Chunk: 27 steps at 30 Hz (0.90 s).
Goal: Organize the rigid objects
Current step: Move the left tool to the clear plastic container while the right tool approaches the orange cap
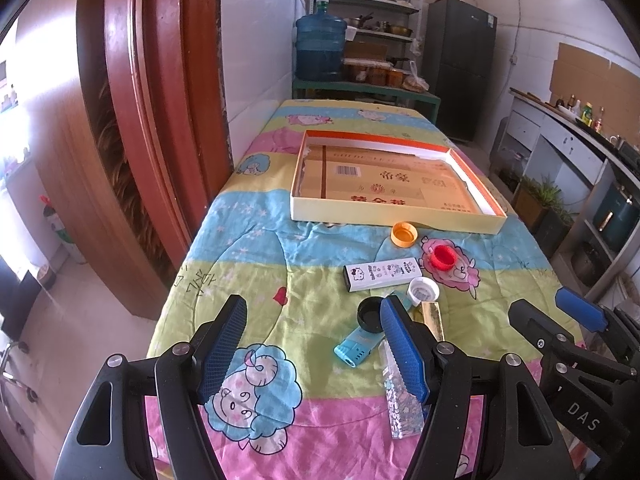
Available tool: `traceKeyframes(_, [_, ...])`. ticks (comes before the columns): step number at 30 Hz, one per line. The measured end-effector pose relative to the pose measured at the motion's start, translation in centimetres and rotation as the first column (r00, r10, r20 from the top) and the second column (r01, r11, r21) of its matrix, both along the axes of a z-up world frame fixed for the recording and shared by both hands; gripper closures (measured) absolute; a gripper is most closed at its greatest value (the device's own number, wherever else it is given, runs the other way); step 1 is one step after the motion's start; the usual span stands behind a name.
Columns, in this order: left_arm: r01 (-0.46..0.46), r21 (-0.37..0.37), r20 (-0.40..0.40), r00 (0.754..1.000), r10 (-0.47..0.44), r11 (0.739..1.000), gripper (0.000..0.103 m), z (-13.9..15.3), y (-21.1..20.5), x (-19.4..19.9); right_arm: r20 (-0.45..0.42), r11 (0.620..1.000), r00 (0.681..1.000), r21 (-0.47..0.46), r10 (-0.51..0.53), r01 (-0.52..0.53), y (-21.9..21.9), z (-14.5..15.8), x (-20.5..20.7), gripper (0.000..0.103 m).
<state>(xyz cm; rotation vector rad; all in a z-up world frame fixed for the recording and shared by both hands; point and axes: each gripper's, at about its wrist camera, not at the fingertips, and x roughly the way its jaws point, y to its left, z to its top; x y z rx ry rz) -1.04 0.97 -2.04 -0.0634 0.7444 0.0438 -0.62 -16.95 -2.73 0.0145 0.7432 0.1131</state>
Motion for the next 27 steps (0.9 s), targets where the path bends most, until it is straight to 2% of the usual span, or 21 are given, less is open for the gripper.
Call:
traceKeyframes(4, [0.025,-0.002,0.002,1.000,-0.025,1.000,0.032,-0.4,0.0,-0.5,0.006,1.000,1.000,0.008,0.008,-0.008,-0.2,-0.3,-0.3,0.036])
traceKeyframes(12, [0.097,-0.019,-0.052,0.994,-0.098,0.995,0.032,-2.8,-0.8,-1.6,-0.031,0.999,0.999,-0.016,0.030,-0.031,-0.8,-2.7,-1.4,0.036])
traceKeyframes(18, [0.139,-0.068,-0.087,0.986,-0.145,0.988,0.032,-4.0,-2.3,-1.2,-0.066,0.999,0.997,-0.014,0.048,-0.049,-0.9,-4.6,-1.9,0.036])
traceKeyframes(23, [0.144,-0.095,-0.128,0.980,-0.156,0.985,0.032,-4.9,-3.3,-0.4,-0.072,0.999,0.997,-0.006,0.041,-0.041,-1.3,-4.9,-2.1,0.036])
traceKeyframes(25, [0.138,-0.114,-0.147,0.977,-0.155,0.984,0.033,-5.4,-3.3,0.0,-0.070,0.999,0.997,-0.006,0.037,-0.037,-1.5,-5.0,-2.1,0.036])
traceKeyframes(27, [0.133,-0.134,-0.164,0.974,-0.154,0.982,0.039,-5.9,-3.3,0.3,-0.072,0.999,0.997,-0.001,0.036,-0.036,-1.6,-5.1,-2.0,0.036])
